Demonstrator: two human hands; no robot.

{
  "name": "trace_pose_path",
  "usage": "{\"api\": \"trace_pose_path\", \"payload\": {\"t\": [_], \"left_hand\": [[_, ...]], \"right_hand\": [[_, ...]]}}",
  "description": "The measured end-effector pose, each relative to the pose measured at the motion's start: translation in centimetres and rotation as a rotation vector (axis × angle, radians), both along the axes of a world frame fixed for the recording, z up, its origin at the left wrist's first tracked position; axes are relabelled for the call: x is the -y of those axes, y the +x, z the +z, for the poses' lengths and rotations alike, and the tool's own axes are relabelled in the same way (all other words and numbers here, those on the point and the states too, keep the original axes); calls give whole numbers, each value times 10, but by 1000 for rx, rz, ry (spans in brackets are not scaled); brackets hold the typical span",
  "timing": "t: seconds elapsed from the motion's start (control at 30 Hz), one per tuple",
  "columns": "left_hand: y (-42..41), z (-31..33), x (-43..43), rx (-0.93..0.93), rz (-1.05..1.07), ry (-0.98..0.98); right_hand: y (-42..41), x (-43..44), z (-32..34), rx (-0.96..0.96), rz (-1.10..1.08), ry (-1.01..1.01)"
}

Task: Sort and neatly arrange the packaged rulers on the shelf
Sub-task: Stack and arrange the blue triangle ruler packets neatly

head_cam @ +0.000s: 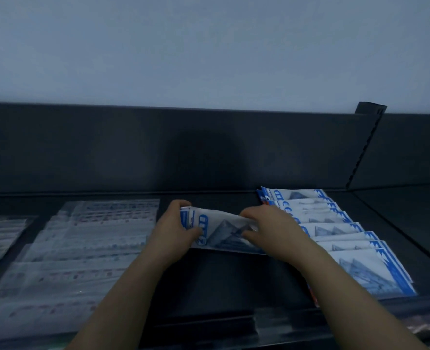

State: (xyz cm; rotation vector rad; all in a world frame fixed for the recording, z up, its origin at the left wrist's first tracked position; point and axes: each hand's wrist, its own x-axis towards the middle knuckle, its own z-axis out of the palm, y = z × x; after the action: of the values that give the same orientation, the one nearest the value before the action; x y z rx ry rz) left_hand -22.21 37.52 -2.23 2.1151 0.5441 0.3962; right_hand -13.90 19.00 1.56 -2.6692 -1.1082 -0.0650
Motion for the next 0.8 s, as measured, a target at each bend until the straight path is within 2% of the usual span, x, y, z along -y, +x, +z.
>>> {"api": "trace_pose_path", "payload": {"t": [0.1,0.2,0.3,0.4,0.63,0.8], "left_hand": [[-1,15,1,128,24,-18],[-2,31,13,178,-26,-94],[2,42,38,210,-104,-140],[12,43,72,222,-177,-164],[39,21,155,56,-264,-150],[46,12,192,-139,-270,-63]], "right_hand": [[-6,6,9,-5,13,101],[-4,25,29,-52,17,164],[6,59,44,-124,33,187],[22,99,53,-211,21,128],[59,181,48,-347,-56,-69],[71,208,29,-313,-43,-241]]}}
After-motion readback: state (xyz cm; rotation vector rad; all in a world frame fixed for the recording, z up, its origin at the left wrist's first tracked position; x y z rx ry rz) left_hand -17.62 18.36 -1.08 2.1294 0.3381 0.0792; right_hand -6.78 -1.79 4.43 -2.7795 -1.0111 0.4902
